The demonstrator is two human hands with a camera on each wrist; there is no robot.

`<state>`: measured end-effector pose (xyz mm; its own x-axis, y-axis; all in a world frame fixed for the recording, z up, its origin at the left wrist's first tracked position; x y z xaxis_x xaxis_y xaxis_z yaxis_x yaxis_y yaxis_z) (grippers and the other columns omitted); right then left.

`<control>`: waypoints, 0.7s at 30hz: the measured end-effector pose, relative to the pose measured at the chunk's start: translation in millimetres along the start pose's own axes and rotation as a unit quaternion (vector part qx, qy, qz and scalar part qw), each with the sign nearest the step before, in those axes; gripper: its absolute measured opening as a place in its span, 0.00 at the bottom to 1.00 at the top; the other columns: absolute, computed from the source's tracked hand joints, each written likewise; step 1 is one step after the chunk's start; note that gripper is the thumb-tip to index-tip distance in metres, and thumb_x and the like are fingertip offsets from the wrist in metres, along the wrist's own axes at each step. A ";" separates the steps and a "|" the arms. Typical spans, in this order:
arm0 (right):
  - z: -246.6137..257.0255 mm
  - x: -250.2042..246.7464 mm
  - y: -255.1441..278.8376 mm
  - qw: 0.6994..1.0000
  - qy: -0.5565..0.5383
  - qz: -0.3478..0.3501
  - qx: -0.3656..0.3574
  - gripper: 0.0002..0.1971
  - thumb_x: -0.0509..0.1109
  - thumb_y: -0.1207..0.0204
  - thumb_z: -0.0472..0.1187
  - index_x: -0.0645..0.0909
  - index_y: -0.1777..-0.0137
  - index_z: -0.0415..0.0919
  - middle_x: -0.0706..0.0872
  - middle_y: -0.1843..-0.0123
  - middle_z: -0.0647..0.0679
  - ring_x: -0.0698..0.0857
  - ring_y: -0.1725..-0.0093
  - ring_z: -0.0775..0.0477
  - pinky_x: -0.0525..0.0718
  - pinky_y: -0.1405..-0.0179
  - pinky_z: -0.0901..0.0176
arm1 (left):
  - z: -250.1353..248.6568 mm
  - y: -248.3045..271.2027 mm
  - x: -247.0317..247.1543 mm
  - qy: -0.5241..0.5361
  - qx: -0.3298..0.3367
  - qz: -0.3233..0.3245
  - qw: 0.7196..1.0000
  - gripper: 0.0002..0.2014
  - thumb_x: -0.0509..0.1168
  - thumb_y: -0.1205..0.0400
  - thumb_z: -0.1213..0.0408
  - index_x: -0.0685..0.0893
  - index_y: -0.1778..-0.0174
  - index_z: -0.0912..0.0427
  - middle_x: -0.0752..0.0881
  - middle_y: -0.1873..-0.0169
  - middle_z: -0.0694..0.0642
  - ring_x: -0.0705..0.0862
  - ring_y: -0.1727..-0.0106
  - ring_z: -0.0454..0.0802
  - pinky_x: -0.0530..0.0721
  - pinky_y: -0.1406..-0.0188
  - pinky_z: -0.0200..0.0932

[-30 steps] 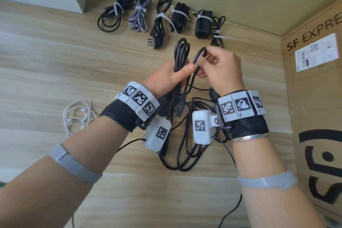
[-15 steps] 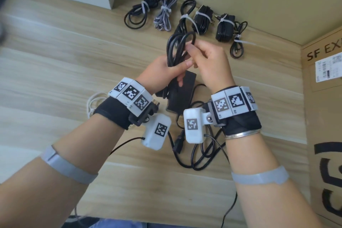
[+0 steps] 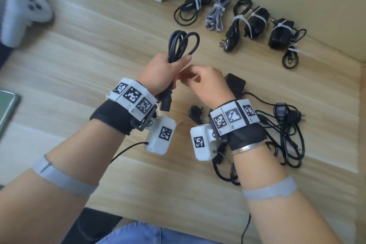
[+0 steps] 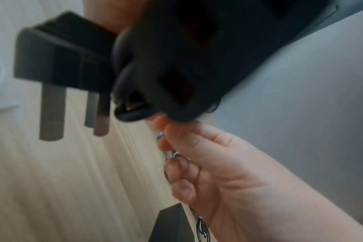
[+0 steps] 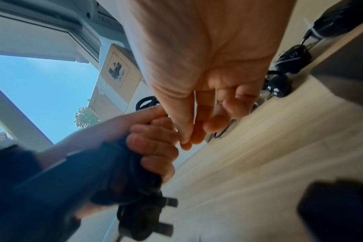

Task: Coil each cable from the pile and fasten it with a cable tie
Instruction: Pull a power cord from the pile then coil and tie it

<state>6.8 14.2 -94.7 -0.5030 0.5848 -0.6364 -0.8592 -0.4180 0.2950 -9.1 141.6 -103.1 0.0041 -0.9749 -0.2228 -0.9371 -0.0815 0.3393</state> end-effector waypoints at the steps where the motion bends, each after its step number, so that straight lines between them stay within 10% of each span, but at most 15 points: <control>1: 1.9 6.8 -1.6 1.000 0.008 0.015 0.000 0.05 0.69 0.23 0.41 0.86 0.53 0.48 0.85 0.60 0.59 0.76 0.65 0.70 0.69 0.65 0.85 | 1.8 0.7 -5.1 0.000 -0.004 0.000 1.000 0.26 0.60 0.17 0.53 0.71 0.81 0.59 0.72 0.90 0.50 0.73 0.84 0.50 0.75 0.76 0.39; 12: 8.6 60.7 -8.0 0.980 0.127 0.136 0.072 0.08 0.75 0.32 0.49 0.84 0.61 0.46 0.86 0.64 0.53 0.84 0.63 0.54 0.81 0.62 0.58 | 20.2 9.6 -37.0 0.034 -0.011 0.004 0.999 0.23 0.61 0.17 0.55 0.69 0.79 0.58 0.71 0.88 0.48 0.72 0.86 0.45 0.74 0.76 0.39; 21: 7.4 52.2 -11.7 0.983 0.145 0.076 0.085 0.04 0.65 0.28 0.40 0.78 0.63 0.47 0.84 0.64 0.49 0.83 0.58 0.43 0.79 0.58 0.56 | 20.0 6.8 -40.3 0.048 -0.014 0.003 0.999 0.22 0.60 0.17 0.56 0.69 0.78 0.58 0.71 0.88 0.48 0.72 0.86 0.45 0.74 0.78 0.39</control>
<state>-10.1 54.8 -126.1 -0.6006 0.2907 -0.7448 -0.7914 -0.3489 0.5020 -22.6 184.4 -110.2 0.0329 -0.9906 -0.1325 -0.9270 -0.0798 0.3664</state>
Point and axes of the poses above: each hand's wrist, its own y-axis away from the middle knuckle, its own x-axis out of the palm, z = x × y, the point moved 2 cm from there along -y, towards the middle knuckle
